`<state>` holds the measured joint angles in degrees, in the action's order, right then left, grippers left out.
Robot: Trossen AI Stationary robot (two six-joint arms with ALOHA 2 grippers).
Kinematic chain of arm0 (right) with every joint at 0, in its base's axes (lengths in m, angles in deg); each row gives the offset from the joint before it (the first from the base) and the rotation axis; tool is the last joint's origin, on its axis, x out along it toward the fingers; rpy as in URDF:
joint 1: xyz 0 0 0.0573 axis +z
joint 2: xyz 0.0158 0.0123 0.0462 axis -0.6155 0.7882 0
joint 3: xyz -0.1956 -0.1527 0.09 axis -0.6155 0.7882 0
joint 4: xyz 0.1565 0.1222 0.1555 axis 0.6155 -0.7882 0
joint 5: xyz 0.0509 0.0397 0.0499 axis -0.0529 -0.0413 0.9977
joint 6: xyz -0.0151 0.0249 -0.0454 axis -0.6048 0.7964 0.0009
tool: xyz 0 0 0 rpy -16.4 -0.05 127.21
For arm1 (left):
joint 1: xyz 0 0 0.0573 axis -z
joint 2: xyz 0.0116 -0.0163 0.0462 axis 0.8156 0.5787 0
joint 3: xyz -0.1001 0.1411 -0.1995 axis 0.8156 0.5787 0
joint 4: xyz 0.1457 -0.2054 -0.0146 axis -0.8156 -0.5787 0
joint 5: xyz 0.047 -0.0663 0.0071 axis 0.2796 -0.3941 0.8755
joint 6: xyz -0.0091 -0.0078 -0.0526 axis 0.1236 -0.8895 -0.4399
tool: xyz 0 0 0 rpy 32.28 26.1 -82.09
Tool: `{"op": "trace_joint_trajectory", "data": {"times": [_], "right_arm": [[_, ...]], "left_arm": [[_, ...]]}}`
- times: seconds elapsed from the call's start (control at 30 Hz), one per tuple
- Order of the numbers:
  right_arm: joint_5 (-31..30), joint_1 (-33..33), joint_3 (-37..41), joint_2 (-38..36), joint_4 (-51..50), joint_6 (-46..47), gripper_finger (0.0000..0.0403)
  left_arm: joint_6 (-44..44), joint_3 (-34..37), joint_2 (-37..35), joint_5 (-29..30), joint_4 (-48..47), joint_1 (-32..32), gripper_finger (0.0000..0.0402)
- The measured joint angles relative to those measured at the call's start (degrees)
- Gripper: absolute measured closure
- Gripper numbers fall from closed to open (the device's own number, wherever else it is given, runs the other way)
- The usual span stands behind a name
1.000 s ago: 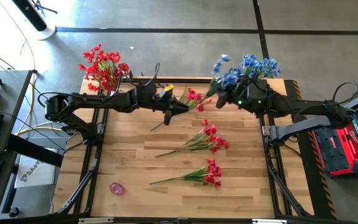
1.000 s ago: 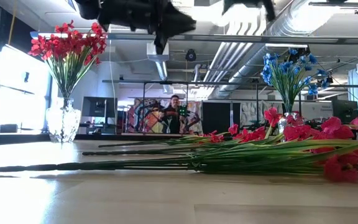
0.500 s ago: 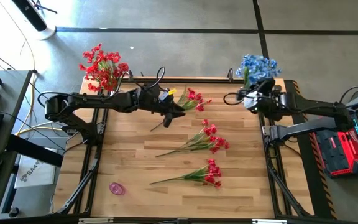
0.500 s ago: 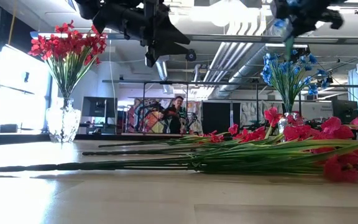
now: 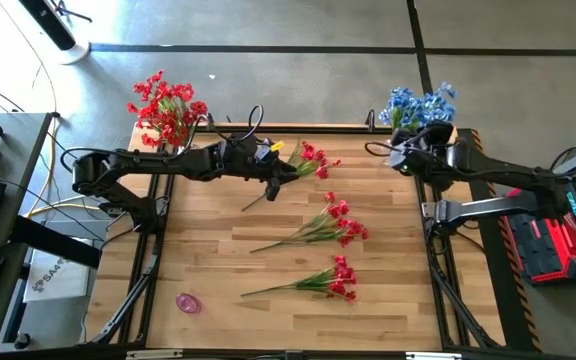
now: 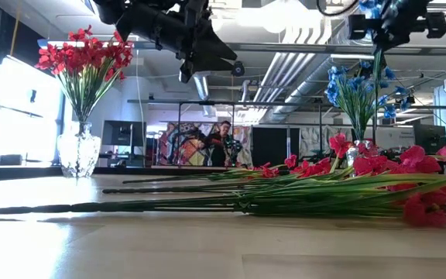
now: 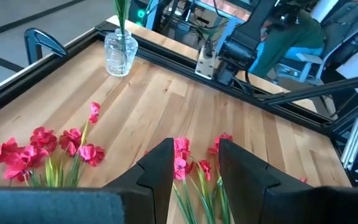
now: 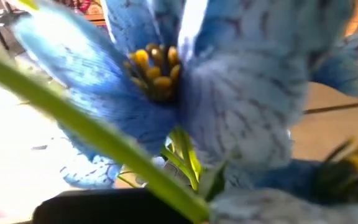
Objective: Sort flowers into vase by color
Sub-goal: Put the blue flower into the right transparent vase
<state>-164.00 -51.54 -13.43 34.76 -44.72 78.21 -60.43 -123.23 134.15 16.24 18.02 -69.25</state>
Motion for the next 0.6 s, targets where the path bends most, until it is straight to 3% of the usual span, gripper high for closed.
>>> {"op": "trace_joint_trajectory", "data": {"times": [0.37, 0.6], "right_arm": [[-1.7, -2.1, 4.0, 0.2, 7.4, 2.0, 0.0403], [0.4, -5.9, 6.8, 0.2, 10.8, 1.8, 0.0403]], "left_arm": [[0.9, 0.0, 0.0, 0.0, -0.6, 0.0, 0.0287], [2.4, 0.0, 0.0, 0.1, -0.8, -0.2, 0.0287]]}}
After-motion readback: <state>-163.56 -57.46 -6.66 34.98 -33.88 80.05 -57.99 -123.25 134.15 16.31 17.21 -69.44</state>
